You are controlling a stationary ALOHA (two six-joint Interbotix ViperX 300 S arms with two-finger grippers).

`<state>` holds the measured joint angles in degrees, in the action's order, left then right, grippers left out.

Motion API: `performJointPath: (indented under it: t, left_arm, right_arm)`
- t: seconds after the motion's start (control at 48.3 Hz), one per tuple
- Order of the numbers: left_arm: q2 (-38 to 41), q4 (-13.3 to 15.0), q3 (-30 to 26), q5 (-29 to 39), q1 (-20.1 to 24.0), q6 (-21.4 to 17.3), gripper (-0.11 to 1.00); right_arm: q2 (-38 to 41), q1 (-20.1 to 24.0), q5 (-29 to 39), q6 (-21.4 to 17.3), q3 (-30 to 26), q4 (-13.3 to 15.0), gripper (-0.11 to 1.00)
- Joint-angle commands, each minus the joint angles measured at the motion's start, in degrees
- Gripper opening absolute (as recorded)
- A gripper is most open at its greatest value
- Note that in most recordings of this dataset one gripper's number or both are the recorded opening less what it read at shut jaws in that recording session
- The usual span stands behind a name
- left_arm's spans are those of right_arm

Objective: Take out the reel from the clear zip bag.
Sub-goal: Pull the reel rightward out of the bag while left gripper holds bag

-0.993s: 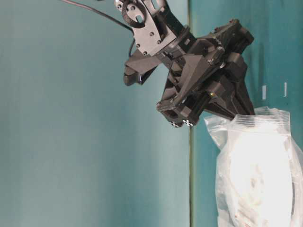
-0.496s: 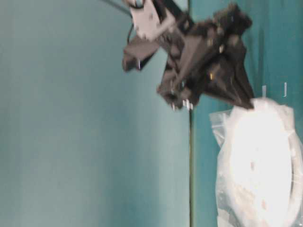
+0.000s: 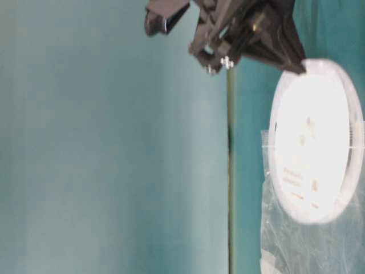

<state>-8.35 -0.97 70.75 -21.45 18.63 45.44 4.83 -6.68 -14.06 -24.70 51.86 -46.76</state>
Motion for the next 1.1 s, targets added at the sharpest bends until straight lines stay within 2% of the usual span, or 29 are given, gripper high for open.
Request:
performJointPath:
  t: [0.0, 0.228, 1.076]
  left_arm:
    - [-0.4, -0.2, -0.7, -0.3, 0.0, -0.1, 0.0]
    - [-0.4, -0.2, -0.7, -0.3, 0.0, -0.1, 0.0]
    - [-0.4, -0.2, -0.7, -0.2, -0.1, -0.1, 0.0]
  right_arm:
    - [-2.0, -0.4, -0.6, -0.4, 1.2, -0.4, 0.06]
    - [-4.5, -0.5, -0.9, -0.5, 4.2, -0.5, 0.06]
    - [-15.6, -0.5, -2.5, -0.4, 15.9, -4.6, 0.06]
